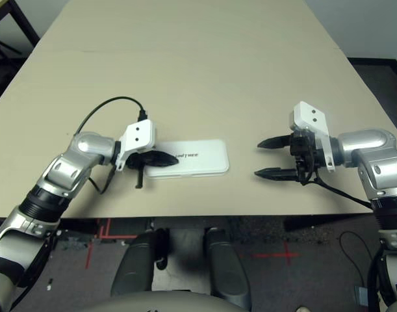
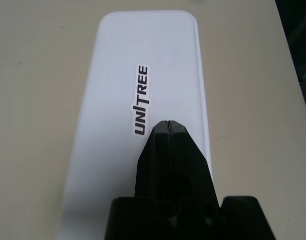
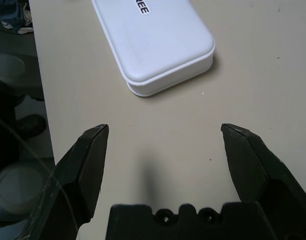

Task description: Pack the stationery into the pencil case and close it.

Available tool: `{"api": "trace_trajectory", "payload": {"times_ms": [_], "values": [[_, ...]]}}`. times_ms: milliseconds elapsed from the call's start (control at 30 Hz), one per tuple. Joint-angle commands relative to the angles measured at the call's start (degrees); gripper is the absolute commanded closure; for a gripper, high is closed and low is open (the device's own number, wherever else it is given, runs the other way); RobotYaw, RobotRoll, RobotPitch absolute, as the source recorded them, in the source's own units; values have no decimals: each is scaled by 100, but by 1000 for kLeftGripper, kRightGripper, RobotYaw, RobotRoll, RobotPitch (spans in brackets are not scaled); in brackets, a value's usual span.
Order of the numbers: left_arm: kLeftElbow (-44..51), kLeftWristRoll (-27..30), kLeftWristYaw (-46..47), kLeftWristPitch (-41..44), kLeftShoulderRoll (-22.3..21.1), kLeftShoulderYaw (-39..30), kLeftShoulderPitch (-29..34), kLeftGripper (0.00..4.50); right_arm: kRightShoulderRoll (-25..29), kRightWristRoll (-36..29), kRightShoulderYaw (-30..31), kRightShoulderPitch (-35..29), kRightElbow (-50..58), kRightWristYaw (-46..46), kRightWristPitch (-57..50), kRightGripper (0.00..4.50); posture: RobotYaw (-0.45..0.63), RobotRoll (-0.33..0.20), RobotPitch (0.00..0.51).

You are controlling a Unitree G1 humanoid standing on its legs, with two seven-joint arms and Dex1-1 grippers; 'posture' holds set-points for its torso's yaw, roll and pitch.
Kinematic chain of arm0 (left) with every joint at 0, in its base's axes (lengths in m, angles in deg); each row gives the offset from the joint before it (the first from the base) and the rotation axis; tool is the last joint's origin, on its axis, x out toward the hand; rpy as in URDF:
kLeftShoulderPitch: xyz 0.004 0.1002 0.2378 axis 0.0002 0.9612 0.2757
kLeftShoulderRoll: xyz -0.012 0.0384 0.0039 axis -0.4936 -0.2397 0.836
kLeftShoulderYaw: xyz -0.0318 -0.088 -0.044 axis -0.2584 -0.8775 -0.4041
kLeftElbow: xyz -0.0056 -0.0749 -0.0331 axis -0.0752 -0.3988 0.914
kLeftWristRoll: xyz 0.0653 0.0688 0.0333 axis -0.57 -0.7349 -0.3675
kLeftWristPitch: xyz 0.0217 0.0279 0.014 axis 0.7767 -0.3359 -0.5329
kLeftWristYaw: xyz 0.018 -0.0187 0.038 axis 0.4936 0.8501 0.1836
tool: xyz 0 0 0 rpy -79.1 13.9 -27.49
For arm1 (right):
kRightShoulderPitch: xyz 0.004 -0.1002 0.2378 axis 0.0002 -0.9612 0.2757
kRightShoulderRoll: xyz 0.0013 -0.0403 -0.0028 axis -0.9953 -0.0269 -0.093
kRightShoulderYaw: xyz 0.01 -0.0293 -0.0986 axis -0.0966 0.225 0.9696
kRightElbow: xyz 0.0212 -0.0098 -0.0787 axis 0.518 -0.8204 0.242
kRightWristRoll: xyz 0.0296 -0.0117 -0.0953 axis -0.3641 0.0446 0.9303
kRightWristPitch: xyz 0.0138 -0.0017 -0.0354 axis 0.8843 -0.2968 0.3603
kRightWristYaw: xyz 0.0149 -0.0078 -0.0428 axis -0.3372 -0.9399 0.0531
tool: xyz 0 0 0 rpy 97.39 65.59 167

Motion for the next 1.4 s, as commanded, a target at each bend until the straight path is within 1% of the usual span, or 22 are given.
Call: {"api": "trace_trajectory", "payload": {"times_ms": [33, 100, 200, 267, 300, 333, 400, 467, 533, 667, 767, 867, 1000, 1067, 1167, 1400], "values": [[49, 96, -18, 252, -84, -18, 308, 4480, -69, 62, 28, -35, -46, 54, 88, 0, -4, 0, 211], [189, 428, 206, 399, 69, -425, 352, 4480, -191, 24, -47, 31, -118, 170, 168, 0, -3, 0, 213], [357, 943, 614, 584, 350, -1127, 373, 3870, -449, -51, -206, 172, -248, 457, 273, 0, -2, 0, 214], [385, 1455, 1182, 683, 633, -1999, 326, 3196, -763, -234, -455, 309, -354, 860, 193, 0, -2, 0, 214], [398, 1629, 1385, 704, 716, -2315, 309, 2731, -888, -294, -568, 352, -394, 1039, 161, 0, -2, 0, 214], [414, 1733, 1507, 726, 757, -2488, 303, 2412, -961, -323, -638, 373, -413, 1149, 138, 0, -2, 0, 214], [323, 1942, 1873, 745, 817, -2938, 248, 1597, -1132, -342, -798, 456, -554, 1462, 153, 0, -2, 0, 214], [148, 2115, 2239, 699, 824, -3414, 196, 753, -1334, -299, -996, 575, -779, 1910, 297, 0, 7, 0, 210], [-93, 2185, 2624, 605, 799, -3836, 149, 38, -1514, -232, -1199, 717, -1031, 2403, 455, 0, 7, 0, 209], [-527, 2120, 3197, 260, 746, -4388, 122, 38, -1781, -27, -1536, 969, -1569, 3484, 882, 0, 10, 0, 211], [-1087, 2138, 3485, -25, 657, -4770, -24, 38, -1898, 173, -1716, 1134, -2046, 4243, 1268, 0, 13, 0, 210], [-1647, 2026, 3622, -392, 522, -4934, -143, 38, -1963, 311, -1856, 1272, -2483, 4845, 1653, 0, 14, 0, 209], [-2548, 1724, 3841, -1184, 342, -5016, -294, 38, -1976, 496, -2001, 1491, -3137, 5586, 2138, 0, 12, 0, 209], [-3011, 1581, 3980, -1588, 257, -5030, -392, 38, -1986, 509, -2051, 1587, -3385, 5786, 2266, 0, 9, 0, 209], [-3431, 1499, 4058, -1951, 193, -5006, -489, 38, -1997, 500, -2026, 1667, -3621, 5771, 2395, 0, 1, 0, 219], [-3624, 1439, 4053, -2221, 190, -4877, -402, 38, -2087, 469, -1968, 1496, -3461, 5658, 2366, 0, -16, 0, 239]]}}
